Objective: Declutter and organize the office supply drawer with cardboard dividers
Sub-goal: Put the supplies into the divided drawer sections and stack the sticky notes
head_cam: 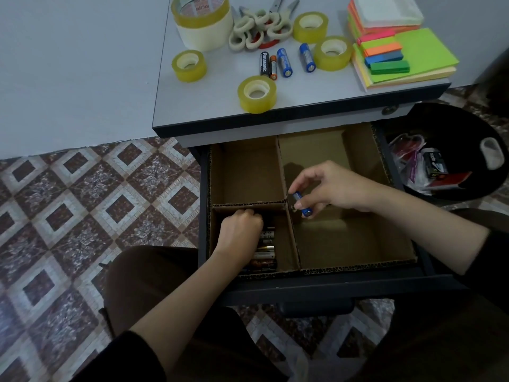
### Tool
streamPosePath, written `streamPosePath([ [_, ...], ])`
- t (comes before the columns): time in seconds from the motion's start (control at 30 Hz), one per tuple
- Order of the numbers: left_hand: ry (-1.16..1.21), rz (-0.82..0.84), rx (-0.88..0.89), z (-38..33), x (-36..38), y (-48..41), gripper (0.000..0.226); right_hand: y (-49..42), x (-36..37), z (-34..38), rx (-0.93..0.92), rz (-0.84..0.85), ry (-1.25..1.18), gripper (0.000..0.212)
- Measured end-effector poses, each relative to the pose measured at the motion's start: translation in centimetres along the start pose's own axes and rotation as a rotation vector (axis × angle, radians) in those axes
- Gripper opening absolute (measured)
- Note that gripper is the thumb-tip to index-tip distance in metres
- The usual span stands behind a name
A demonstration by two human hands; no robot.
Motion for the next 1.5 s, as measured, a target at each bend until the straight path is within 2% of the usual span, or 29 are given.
streamPosePath([
  [0.27, 0.047, 0.104, 0.141, 0.2, 1.1, -0.5, 0.033, 0.2, -0.1, 0.0, -0.006, 0.003, -0.009, 0.029],
  [0.37, 0.044, 0.091, 0.158, 0.1, 1.0, -0.4, 0.035, 0.3, -0.1, 0.0, -0.003, 0.003, -0.018, 0.029],
  [0.53, 0.047, 0.142, 0.334, -0.7, 0.5, 0.1, 0.041, 0.4, -0.1, 0.2, 0.000, 0.000, -0.041, 0.028],
  [0.87, -0.125, 0.146, 0.301, 0.1, 0.9, 0.0, 0.036, 0.4, -0.1, 0.3, 0.013, -0.004, -0.044, 0.027],
  [0.97, 0.019, 0.084, 0.312, 0.5, -0.8, 0.7, 0.038, 0.4, -0.4, 0.6, -0.001, -0.034, -0.022, 0.030],
  [1.07, 0.343, -0.109, 0.337, 2.1, -3.9, 1.8, 0.026, 0.4, -1.0, 1.0, 0.007, -0.102, 0.017, 0.035],
  [1.17, 0.605, -0.378, 0.185, 5.9, -5.8, 2.0, 0.021, 0.5, -1.8, 1.8, 0.015, -0.155, 0.079, 0.022],
  [1.23, 0.698, -0.453, 0.012, 8.2, -5.7, 1.4, 0.025, 0.5, -1.6, 2.6, -0.005, -0.147, 0.164, 0.014],
  [1.3, 0.710, -0.416, -0.094, 9.3, -4.6, 0.6, 0.032, 0.2, -0.4, 3.2, -0.027, -0.101, 0.143, 0.014],
  [1.4, 0.658, -0.286, -0.137, 9.1, -2.5, -0.2, 0.041, -0.6, 2.3, 3.5, -0.016, 0.029, 0.105, 0.019],
  [1.5, 0.654, -0.291, -0.147, 8.9, -1.7, -0.2, 0.050, -1.5, 5.2, 3.6, -0.011, 0.212, 0.179, 0.016],
])
Point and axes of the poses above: each hand's wrist, its own y-axis away from the middle knuckle, its own x-axis out of the palm, z = x × y, the point moved 5 cm from there along -y, towards the middle knuckle, and after that the axes turned 11 degrees about -x, right-handed, at the moved point
